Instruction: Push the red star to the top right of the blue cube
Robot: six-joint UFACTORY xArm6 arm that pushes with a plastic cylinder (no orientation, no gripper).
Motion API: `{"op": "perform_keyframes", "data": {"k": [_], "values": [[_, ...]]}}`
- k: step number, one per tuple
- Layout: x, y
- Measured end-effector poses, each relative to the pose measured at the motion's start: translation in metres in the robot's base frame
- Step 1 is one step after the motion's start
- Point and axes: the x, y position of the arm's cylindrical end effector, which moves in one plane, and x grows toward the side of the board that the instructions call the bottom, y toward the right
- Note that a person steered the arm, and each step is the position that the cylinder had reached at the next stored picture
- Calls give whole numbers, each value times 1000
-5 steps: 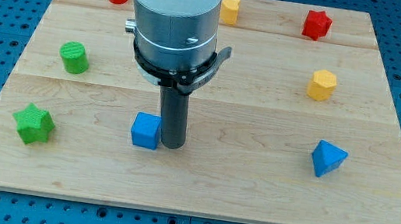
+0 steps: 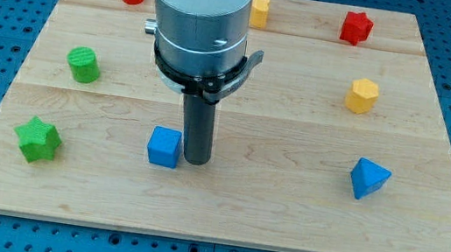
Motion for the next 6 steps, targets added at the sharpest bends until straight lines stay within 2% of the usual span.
{"op": "perform_keyframes", "data": {"k": [1,4,6], "values": [[-37,10],[-191,137],[-246,246]]}}
